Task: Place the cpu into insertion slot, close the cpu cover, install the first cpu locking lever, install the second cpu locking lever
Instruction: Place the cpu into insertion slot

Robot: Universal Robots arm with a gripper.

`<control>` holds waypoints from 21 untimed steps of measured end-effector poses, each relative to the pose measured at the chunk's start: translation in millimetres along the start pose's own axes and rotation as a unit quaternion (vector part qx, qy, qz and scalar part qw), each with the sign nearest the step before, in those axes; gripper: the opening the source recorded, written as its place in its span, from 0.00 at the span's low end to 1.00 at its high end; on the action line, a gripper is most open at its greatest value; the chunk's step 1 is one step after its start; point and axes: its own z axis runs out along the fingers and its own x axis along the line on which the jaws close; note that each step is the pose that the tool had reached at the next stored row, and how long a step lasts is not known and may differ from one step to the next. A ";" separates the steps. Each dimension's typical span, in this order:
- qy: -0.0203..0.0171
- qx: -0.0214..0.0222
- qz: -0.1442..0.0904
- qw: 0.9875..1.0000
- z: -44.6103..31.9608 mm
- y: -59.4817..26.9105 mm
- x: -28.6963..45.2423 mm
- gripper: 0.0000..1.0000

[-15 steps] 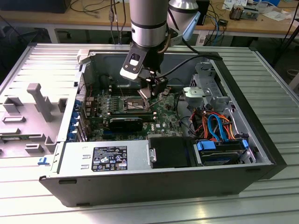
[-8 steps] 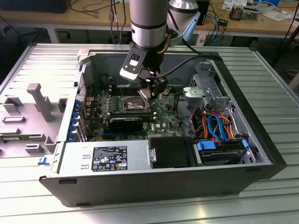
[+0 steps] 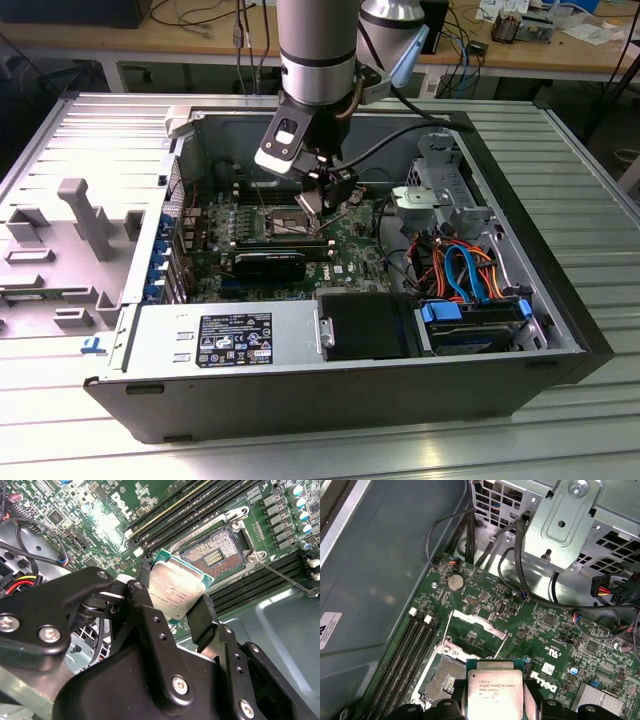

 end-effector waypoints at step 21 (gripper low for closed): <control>-0.001 0.000 0.007 1.000 2.6 -0.2 -0.1 0.54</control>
